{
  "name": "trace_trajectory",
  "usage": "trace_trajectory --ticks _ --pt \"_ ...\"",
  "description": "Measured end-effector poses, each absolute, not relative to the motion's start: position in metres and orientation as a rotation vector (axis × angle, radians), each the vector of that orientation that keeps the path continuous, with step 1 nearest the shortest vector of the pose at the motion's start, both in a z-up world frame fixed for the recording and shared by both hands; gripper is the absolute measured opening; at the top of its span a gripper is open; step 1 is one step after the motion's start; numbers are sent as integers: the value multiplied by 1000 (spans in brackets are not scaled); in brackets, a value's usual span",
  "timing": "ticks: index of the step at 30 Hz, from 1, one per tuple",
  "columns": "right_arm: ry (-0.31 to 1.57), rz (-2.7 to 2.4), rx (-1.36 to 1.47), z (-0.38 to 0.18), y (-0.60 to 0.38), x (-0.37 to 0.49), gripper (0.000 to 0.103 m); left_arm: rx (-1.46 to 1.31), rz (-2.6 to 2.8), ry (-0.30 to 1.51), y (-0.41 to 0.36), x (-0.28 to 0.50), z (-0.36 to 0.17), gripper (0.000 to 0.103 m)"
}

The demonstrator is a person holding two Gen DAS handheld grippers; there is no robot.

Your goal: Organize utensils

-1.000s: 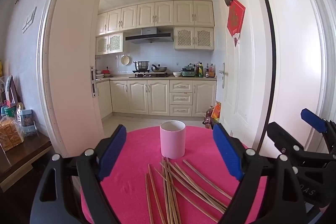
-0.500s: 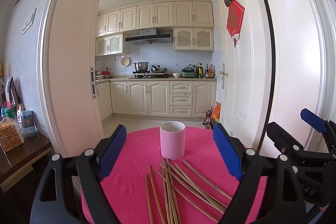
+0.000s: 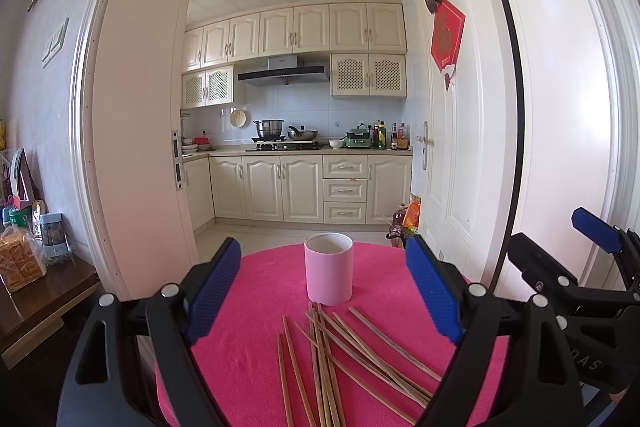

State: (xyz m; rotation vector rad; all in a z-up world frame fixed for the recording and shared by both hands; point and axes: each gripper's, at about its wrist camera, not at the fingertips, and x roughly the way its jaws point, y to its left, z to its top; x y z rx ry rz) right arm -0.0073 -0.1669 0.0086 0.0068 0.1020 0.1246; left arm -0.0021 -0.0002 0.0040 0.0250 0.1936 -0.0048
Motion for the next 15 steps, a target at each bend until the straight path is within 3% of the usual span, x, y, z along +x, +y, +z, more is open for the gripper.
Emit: trace_trajectory --ticks 15 --pt "103 122 10 8 -169 -6 97 28 -4 191 -2 -3 5 83"
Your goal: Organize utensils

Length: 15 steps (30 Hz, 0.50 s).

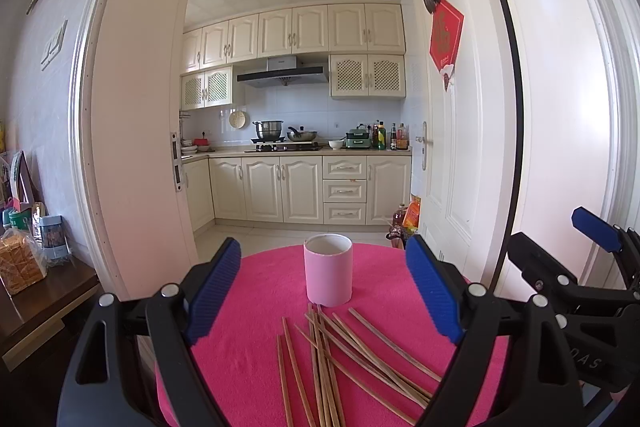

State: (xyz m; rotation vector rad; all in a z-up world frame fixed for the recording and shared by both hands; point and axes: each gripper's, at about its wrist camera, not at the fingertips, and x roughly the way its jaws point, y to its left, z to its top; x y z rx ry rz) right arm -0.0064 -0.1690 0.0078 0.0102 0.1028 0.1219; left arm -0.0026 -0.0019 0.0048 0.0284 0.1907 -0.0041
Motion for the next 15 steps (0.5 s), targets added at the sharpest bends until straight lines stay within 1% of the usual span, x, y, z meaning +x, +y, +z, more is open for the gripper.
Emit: trace_trajectory --ticks 15 --pt "111 123 16 7 -171 -4 97 29 -5 195 -3 -2 6 83"
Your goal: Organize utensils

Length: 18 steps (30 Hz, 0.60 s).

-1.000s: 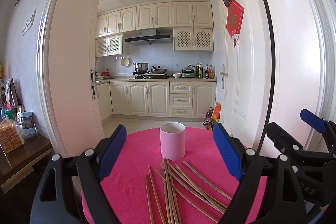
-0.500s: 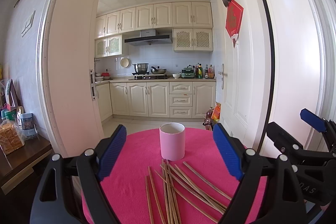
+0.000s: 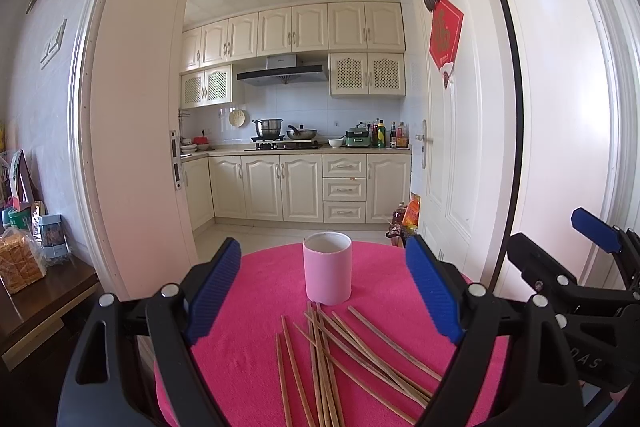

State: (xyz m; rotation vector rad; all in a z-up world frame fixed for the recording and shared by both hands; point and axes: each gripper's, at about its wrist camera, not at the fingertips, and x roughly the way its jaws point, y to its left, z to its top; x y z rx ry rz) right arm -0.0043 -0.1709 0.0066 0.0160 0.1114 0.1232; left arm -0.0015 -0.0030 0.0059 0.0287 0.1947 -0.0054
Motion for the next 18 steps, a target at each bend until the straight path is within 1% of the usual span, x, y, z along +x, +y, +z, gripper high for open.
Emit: trace_trajectory --ticks 18 --pt "133 130 29 6 -172 2 97 35 0 202 -2 -1 4 83"
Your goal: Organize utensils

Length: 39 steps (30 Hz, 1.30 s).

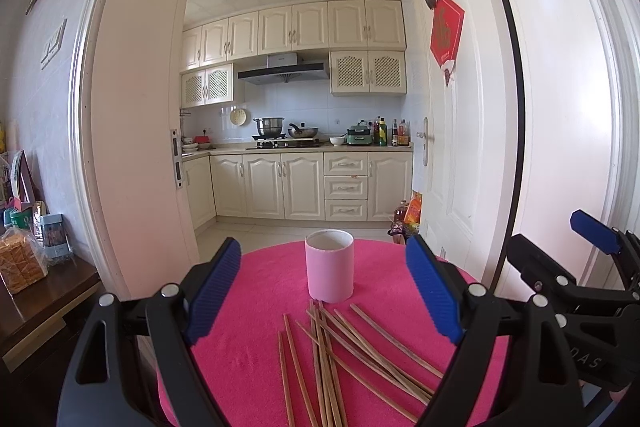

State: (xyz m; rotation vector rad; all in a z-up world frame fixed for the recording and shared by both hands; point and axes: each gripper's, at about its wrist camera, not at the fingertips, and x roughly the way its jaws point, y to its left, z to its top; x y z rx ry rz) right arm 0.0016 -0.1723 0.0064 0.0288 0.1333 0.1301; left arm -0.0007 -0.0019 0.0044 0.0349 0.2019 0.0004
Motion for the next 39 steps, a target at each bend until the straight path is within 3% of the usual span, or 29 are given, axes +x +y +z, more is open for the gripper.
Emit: trace_trajectory --ticks 22,28,39 --pt "322 211 53 3 -164 46 97 46 50 293 9 26 -5 83" --pt "399 223 -12 -6 -154 70 97 -3 15 449 18 55 -22 83" --pt "712 303 -81 -47 -151 145 97 -43 17 872 57 120 -79 83"
